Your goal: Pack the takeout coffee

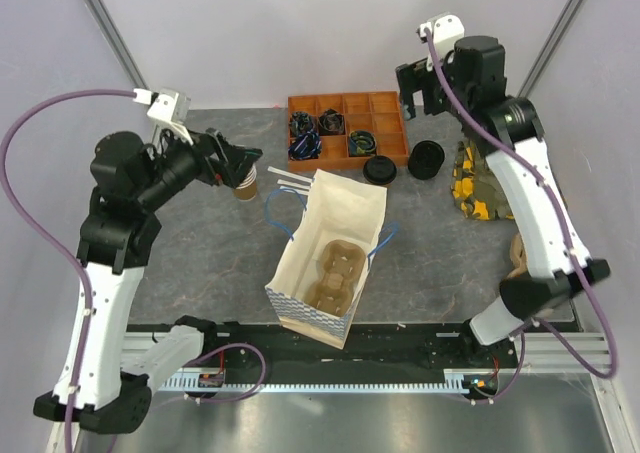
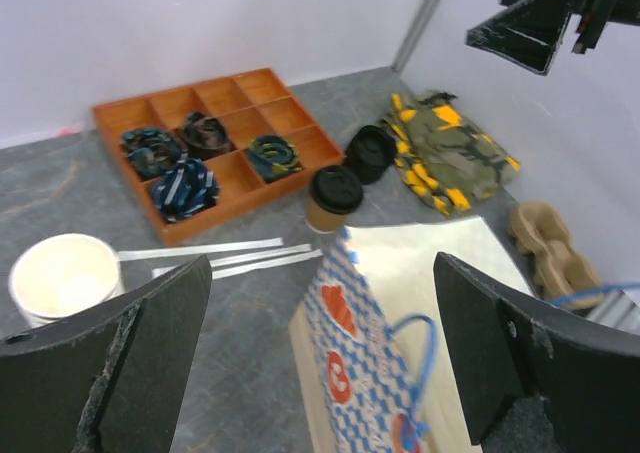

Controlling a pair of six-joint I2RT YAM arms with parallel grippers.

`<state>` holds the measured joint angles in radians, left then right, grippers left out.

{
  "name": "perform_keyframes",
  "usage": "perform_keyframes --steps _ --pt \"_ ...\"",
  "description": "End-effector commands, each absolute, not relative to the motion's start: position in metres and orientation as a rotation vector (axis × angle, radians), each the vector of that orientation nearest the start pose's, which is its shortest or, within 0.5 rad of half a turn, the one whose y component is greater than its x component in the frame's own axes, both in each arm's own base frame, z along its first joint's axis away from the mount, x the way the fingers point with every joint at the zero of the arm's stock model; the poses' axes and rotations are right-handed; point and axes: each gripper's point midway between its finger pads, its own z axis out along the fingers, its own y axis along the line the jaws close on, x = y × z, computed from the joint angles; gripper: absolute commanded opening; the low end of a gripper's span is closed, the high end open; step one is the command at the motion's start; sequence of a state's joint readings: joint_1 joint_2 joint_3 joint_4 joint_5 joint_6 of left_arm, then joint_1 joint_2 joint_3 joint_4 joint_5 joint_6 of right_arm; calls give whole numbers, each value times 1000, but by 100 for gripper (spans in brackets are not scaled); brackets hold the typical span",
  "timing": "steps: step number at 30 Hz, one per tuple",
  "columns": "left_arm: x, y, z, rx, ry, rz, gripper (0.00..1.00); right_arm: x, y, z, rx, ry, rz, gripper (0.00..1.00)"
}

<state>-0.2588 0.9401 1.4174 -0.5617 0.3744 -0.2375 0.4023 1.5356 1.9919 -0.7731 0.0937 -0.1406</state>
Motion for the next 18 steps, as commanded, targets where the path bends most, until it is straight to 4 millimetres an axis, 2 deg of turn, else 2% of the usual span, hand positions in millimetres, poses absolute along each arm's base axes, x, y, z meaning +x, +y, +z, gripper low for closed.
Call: perform_keyframes --steps 1,2,5,8,10,13,18 --pt "283 -143 407 295 1809 -770 100 446 124 346 -463 2101 138 98" --pt "289 -135 403 275 1823 -765 100 450 123 336 -495 2130 143 98" --pt "298 -134 384 328 1861 -816 100 456 123 313 -645 2155 142 98" --pt "314 -126 364 296 1909 -823 100 454 128 276 -835 2182 156 98" --pt "314 -130 359 342 1913 -865 100 456 128 252 -906 2220 159 98" --pt "313 -139 351 464 1893 -920 100 464 127 222 -964 2272 139 98" --pt "326 -141 326 516 1953 -955 100 474 125 185 -1003 2348 122 98"
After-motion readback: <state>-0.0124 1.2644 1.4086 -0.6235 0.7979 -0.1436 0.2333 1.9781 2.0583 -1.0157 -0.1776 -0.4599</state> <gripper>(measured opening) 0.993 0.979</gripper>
